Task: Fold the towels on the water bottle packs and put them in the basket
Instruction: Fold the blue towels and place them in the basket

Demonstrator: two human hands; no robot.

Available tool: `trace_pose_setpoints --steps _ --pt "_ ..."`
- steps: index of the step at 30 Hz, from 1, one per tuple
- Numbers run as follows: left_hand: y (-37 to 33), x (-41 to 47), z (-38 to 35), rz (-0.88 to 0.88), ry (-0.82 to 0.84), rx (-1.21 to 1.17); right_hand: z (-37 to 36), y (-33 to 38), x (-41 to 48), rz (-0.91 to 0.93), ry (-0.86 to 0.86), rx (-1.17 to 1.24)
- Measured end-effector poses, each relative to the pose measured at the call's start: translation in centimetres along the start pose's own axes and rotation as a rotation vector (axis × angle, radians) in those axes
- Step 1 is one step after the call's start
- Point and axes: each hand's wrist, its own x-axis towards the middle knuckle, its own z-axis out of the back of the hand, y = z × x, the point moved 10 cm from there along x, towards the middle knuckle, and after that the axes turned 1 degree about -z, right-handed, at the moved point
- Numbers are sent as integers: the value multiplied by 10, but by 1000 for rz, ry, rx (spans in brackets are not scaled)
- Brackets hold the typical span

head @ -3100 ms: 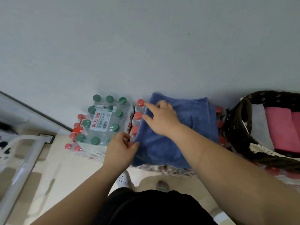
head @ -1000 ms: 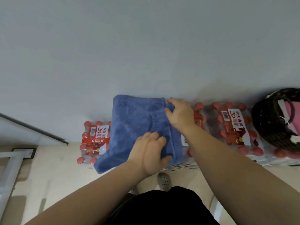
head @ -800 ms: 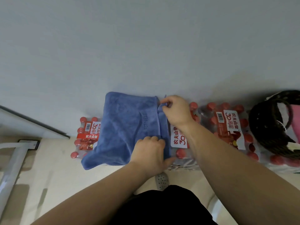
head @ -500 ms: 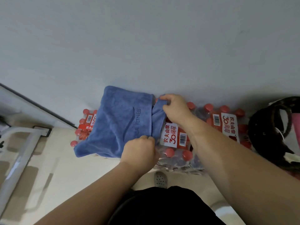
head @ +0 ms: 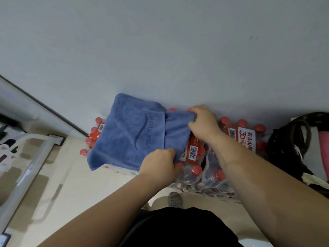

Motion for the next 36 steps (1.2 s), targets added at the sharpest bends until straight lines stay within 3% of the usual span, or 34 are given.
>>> trace_pose_setpoints --steps 12,16,18,20,24,30,36 --pt "4 -2 -14 -10 74 17 -13 3 -4 -13 53 -150" --pt "9 -1 9 15 -107 25 -9 27 -12 131 -85 -579" --pt "24 1 20 65 -167 64 -14 47 -21 233 -113 -590" --pt "40 3 23 103 -163 96 -35 57 -32 297 -4 -517" --pt "53 3 16 131 -119 120 -74 26 -42 149 260 -575" --pt "51 8 19 137 -100 91 -71 0 -28 174 313 -688" --pt "60 -7 43 142 -251 -84 -52 -3 -15 228 339 -769"
